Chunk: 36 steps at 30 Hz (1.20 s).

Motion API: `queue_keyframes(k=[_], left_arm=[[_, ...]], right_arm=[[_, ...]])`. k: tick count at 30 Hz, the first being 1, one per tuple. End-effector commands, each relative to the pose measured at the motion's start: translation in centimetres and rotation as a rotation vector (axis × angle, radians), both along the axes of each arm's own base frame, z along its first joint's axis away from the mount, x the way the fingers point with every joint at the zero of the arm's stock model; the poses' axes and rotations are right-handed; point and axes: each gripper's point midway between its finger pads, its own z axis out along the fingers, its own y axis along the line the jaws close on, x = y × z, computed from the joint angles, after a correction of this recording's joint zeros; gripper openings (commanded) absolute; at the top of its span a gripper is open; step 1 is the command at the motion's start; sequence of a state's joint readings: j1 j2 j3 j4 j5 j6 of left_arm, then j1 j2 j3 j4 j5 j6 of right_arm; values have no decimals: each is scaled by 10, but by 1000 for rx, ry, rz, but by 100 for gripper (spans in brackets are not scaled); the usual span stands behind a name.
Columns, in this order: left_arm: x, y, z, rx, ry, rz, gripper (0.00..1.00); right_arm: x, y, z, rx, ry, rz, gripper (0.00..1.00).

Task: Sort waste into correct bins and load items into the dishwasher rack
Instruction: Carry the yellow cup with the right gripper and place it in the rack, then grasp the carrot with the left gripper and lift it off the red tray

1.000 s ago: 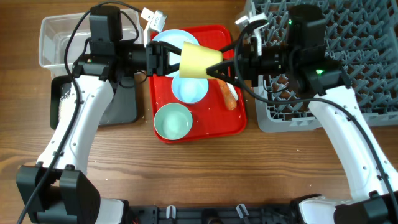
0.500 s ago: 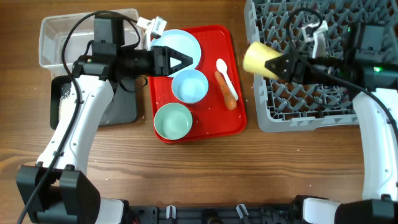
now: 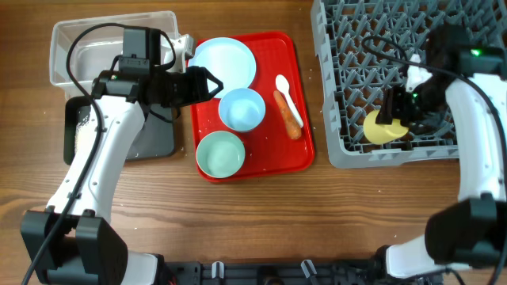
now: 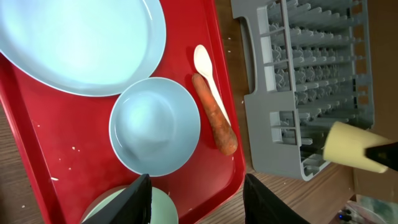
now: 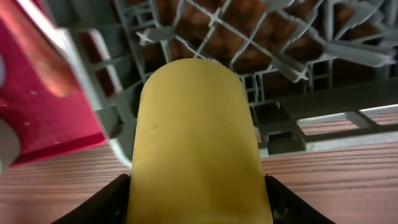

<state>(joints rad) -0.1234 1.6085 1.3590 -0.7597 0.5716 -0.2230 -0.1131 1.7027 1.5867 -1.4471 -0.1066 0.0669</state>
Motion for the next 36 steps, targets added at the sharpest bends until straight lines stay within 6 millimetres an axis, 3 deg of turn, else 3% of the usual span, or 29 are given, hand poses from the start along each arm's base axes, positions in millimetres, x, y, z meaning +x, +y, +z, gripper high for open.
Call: queue_keyframes(k=[1, 5, 6, 9, 17, 20, 23, 24, 25, 28, 31, 32, 36], left_arm=[[1, 1, -2, 18, -5, -2, 46], [0, 1, -2, 18, 1, -2, 47], [-1, 1, -3, 18, 3, -2, 49], [-1, 1, -3, 19, 3, -2, 52], [-1, 1, -3, 18, 4, -2, 53], [-2, 1, -4, 20, 12, -2, 59], [-3, -2, -4, 19, 10, -11, 76], [-3, -6, -2, 19, -1, -22, 78], [-2, -26, 1, 45, -69, -89, 77], [-2, -53, -6, 182, -100, -68, 75], [-2, -98, -8, 292, -86, -89, 73], [0, -112, -18, 307, -36, -106, 69], [6, -149, -69, 376, 98, -179, 69]], right_arm=[[3, 10, -17, -11, 66, 25, 49], [14, 26, -30, -13, 66, 55, 52], [16, 30, -31, -13, 62, 66, 60], [19, 37, -32, -14, 50, 88, 72], [25, 37, -29, -15, 27, 89, 78], [40, 37, 6, -18, -73, 91, 82], [53, 38, 59, -23, -237, 90, 86], [54, 38, 67, -24, -264, 89, 88], [56, 38, 77, -25, -307, 87, 90], [57, 39, 78, -17, -311, 86, 91], [57, 40, 78, -10, -313, 86, 92], [57, 40, 78, -10, -311, 86, 92], [55, 40, 78, -10, -306, 87, 93]])
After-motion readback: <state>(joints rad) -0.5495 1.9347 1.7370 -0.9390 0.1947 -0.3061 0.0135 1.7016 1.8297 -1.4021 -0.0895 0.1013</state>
